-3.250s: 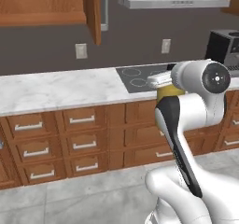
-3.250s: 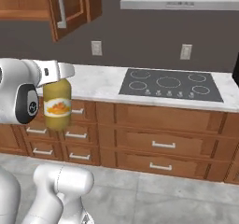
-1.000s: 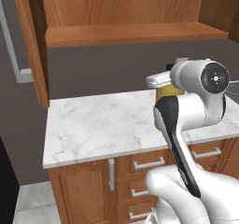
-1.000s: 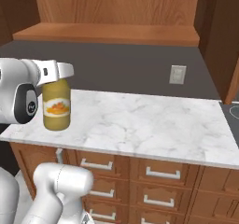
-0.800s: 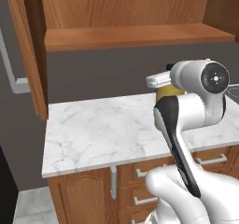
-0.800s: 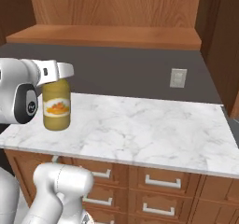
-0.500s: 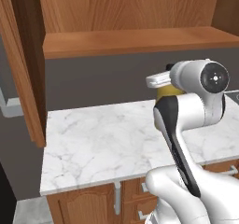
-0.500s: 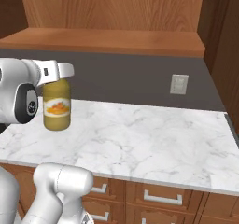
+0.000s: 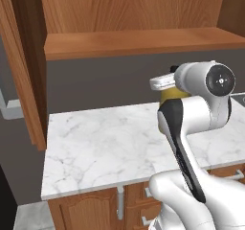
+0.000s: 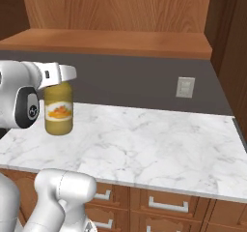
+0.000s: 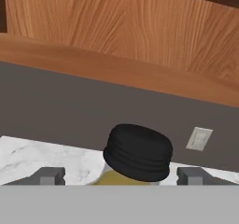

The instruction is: Sort all alcoholic drinks to one cabinet, and non-alcoholic drinks to the other.

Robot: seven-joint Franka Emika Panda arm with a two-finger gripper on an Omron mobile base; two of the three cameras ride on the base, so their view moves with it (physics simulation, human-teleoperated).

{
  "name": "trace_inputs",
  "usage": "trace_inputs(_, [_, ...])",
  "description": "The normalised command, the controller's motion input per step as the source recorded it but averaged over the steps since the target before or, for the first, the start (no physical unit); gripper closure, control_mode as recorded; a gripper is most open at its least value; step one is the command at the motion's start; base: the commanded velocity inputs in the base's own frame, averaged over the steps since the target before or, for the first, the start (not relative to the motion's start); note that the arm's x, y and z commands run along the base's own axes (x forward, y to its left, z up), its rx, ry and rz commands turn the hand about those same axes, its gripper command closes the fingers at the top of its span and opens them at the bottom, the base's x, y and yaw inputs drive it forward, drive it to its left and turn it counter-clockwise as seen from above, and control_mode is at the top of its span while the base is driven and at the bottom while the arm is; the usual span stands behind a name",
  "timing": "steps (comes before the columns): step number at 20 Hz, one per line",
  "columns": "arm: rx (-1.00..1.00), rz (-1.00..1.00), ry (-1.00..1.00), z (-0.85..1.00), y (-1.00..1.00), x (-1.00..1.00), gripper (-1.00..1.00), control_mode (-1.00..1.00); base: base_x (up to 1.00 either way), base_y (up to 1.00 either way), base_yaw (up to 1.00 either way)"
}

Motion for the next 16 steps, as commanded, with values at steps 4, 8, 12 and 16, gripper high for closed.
trace_inputs(4, [0.03,0.02,0.0,0.22,0.03,0.1,1.0,-1.0,0.0,0.0,0.0])
trace_inputs(8, [0.03,0.09,-0.05,0.43,0.16,0.0,1.0,-1.0,0.0,0.0,0.0])
trace_inputs(12, [0.03,0.1,-0.09,0.45,0.28,0.0,1.0,-1.0,0.0,0.0,0.0])
trace_inputs(16, [0.02,0.08,-0.18,0.42,0.35,0.0,1.0,-1.0,0.0,0.0,0.0])
